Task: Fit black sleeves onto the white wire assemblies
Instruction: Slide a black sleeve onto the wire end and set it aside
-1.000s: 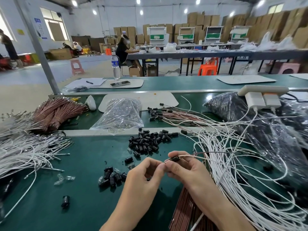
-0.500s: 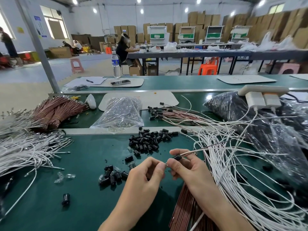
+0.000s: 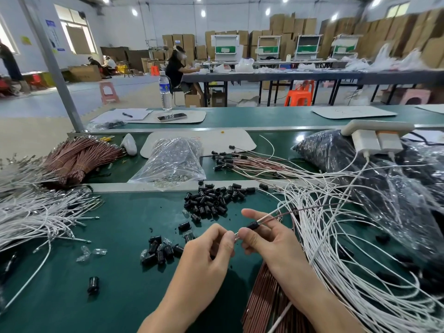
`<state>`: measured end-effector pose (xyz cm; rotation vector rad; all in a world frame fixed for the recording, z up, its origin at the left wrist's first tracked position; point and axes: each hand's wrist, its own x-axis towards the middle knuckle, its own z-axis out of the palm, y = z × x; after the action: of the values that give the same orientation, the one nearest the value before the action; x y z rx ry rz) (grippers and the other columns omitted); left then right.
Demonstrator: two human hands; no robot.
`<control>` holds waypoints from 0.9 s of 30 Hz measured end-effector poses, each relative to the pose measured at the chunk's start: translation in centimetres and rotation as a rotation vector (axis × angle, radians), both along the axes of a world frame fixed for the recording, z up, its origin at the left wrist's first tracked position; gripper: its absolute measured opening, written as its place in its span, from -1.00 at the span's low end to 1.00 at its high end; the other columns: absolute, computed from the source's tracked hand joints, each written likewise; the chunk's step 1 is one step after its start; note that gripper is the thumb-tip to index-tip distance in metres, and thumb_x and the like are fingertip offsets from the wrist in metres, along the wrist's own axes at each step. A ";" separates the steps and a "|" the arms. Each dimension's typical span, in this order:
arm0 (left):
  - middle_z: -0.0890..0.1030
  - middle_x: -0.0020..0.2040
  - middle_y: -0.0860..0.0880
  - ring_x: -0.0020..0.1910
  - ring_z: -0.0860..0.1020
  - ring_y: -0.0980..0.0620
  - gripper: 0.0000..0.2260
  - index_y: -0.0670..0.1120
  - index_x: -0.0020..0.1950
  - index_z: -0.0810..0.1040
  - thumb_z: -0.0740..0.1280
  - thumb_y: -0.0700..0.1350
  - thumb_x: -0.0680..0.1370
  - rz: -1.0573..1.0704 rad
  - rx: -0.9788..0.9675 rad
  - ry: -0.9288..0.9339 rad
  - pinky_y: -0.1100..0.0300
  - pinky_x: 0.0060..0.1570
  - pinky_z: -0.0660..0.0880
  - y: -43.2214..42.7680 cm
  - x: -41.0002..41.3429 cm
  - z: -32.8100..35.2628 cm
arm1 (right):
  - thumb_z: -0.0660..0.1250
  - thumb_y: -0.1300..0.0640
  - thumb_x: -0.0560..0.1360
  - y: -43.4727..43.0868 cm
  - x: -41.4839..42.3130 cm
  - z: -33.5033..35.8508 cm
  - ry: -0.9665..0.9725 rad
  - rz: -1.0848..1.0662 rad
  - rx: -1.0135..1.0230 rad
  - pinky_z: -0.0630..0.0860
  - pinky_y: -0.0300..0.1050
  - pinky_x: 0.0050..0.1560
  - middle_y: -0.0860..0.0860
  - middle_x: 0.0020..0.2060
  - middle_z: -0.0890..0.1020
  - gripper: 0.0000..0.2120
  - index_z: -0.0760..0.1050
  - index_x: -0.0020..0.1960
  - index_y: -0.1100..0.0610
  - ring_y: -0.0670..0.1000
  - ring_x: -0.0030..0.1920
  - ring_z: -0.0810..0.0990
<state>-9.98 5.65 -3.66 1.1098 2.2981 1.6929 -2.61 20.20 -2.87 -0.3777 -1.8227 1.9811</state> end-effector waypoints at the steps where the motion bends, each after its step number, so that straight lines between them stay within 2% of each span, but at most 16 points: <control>1: 0.60 -0.27 -0.02 -0.30 0.55 -0.04 -0.73 0.11 -0.14 0.52 0.20 0.22 0.63 -0.003 -0.002 0.007 -0.07 -0.22 0.49 0.0 0.0 0.0 | 0.50 0.04 0.37 0.0 0.0 0.0 -0.003 0.003 0.004 0.58 -0.29 -0.16 0.01 -0.29 0.70 -0.61 0.60 0.20 -0.05 -0.08 -0.26 0.66; 6: 0.59 -0.28 -0.04 -0.33 0.53 -0.05 -0.70 0.11 -0.13 0.51 0.15 0.26 0.60 -0.014 -0.022 0.045 -0.05 -0.26 0.45 -0.1 -0.1 0.0 | 0.50 0.02 0.37 0.0 0.0 -0.1 -0.020 0.010 0.006 0.59 -0.27 -0.14 0.02 -0.29 0.69 -0.62 0.62 0.18 -0.06 -0.07 -0.22 0.68; 10: 0.59 -0.28 -0.01 -0.32 0.54 -0.04 -0.69 0.12 -0.13 0.52 0.15 0.28 0.60 -0.020 -0.033 0.048 -0.02 -0.27 0.46 -0.1 -0.2 -0.1 | 0.50 0.03 0.40 0.0 0.2 0.0 -0.020 0.013 -0.013 0.57 -0.30 -0.12 0.00 -0.27 0.70 -0.75 0.67 0.07 -0.14 -0.09 -0.23 0.67; 12: 0.63 -0.25 0.07 -0.28 0.57 0.04 -0.72 0.18 -0.10 0.55 0.17 0.29 0.61 -0.014 -0.048 0.050 0.08 -0.26 0.49 -0.2 -0.4 -0.1 | 0.50 0.11 0.46 0.1 0.3 0.0 -0.024 0.004 -0.005 0.56 -0.32 -0.12 -0.01 -0.26 0.71 -0.78 0.68 0.05 -0.17 -0.11 -0.24 0.66; 14: 0.65 -0.20 0.13 -0.19 0.61 0.12 -0.77 0.22 -0.06 0.57 0.17 0.26 0.60 0.001 -0.033 0.034 0.25 -0.22 0.51 -0.3 -0.6 0.1 | 0.49 0.17 0.49 0.2 0.3 0.1 -0.025 -0.011 -0.012 0.56 -0.33 -0.13 -0.01 -0.26 0.71 -0.80 0.69 0.05 -0.09 -0.10 -0.24 0.66; 17: 0.66 -0.19 0.15 -0.14 0.63 0.17 -0.78 0.24 -0.04 0.59 0.18 0.24 0.58 0.010 -0.011 0.008 0.34 -0.17 0.51 -0.4 -0.8 0.3 | 0.48 0.19 0.49 0.2 0.3 0.2 -0.027 -0.021 -0.012 0.56 -0.33 -0.13 -0.01 -0.26 0.71 -0.79 0.67 0.09 -0.03 -0.10 -0.24 0.67; 19: 0.66 -0.19 0.14 -0.16 0.62 0.15 -0.82 0.23 -0.05 0.59 0.21 0.20 0.59 -0.003 -0.021 0.024 0.29 -0.18 0.52 -0.4 -0.7 0.3 | 0.48 0.19 0.50 0.2 0.4 0.2 -0.026 -0.024 -0.013 0.57 -0.33 -0.13 -0.02 -0.26 0.71 -0.79 0.67 0.09 -0.03 -0.11 -0.24 0.67; 22: 0.65 -0.20 0.11 -0.17 0.61 0.07 -0.88 0.20 -0.05 0.60 0.28 0.13 0.61 -0.024 -0.026 0.035 0.12 -0.15 0.52 -0.3 -0.5 0.3 | 0.49 0.19 0.50 0.1 0.5 0.3 -0.025 -0.024 -0.007 0.56 -0.34 -0.13 -0.02 -0.26 0.71 -0.81 0.69 0.05 -0.05 -0.10 -0.24 0.66; 27: 0.66 -0.18 0.11 -0.14 0.62 0.06 -0.91 0.22 -0.04 0.61 0.31 0.13 0.59 -0.037 -0.024 0.018 0.10 -0.12 0.53 -0.3 -0.4 0.4 | 0.50 0.16 0.49 0.0 0.6 0.3 -0.025 -0.030 0.036 0.54 -0.35 -0.14 -0.02 -0.28 0.71 -0.84 0.69 0.01 -0.07 -0.11 -0.27 0.65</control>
<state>-10.40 5.32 -3.21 1.1609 2.2873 1.6445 -2.05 20.24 -2.57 -0.4182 -1.8549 1.9294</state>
